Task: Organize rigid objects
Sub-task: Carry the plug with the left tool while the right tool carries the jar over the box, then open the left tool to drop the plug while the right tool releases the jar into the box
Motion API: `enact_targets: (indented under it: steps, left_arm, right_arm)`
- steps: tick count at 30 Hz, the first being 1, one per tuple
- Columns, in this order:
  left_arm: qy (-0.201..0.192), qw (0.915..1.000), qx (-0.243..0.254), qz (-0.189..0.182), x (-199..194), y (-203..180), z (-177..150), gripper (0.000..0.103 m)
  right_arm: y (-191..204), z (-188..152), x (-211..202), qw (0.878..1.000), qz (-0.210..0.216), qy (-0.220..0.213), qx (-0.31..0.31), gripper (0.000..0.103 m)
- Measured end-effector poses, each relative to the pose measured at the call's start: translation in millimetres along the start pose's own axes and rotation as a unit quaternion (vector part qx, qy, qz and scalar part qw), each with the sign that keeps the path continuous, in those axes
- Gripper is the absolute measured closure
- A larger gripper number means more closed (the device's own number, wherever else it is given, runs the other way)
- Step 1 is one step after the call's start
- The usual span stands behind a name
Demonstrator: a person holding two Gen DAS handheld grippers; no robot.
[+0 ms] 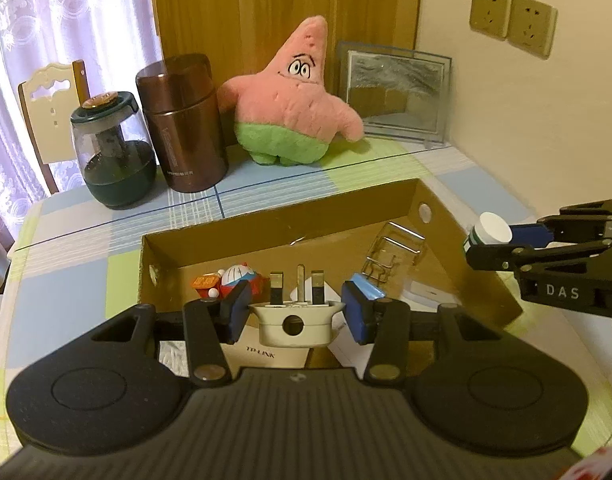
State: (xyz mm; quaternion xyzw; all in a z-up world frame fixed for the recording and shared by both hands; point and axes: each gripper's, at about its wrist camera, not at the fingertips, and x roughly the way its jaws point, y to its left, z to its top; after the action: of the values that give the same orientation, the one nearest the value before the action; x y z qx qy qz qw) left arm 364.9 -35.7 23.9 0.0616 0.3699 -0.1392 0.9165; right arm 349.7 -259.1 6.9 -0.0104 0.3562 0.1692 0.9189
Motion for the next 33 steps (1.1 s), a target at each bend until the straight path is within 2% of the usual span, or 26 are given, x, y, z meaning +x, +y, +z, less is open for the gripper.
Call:
enact_targets:
  steps: [12,24,25,26,28,33]
  left_arm:
    - [0.019,0.9997,-0.010,0.007,44,8,10,0.059]
    - [0.019,0.9994,-0.023,0.014,59,13,7,0.059]
    - [0.010,0.9994,-0.029,0.014,57,14,7,0.058]
    - [0.005,0.9994,-0.032,0.013,56,15,7,0.050]
    - [-0.001,0.9993,-0.034,0.016,53,15,8,0.042]
    - [-0.001,0.9994,-0.028,0.020,49,16,11,0.042]
  right_arm:
    - [-10,5,29,1.000,-0.004,0.018,0.010,0.076]
    - [-14,-1,50,0.999,0.000,0.035,0.026,0.076]
    - [-15,-2,50,0.999,0.001,0.035,0.028,0.076]
    - [-16,-2,50,0.999,0.002,0.036,0.031,0.076]
    - [-17,-2,50,0.999,0.003,0.035,0.032,0.076]
    - [-17,-1,50,0.999,0.000,0.034,0.034,0.076]
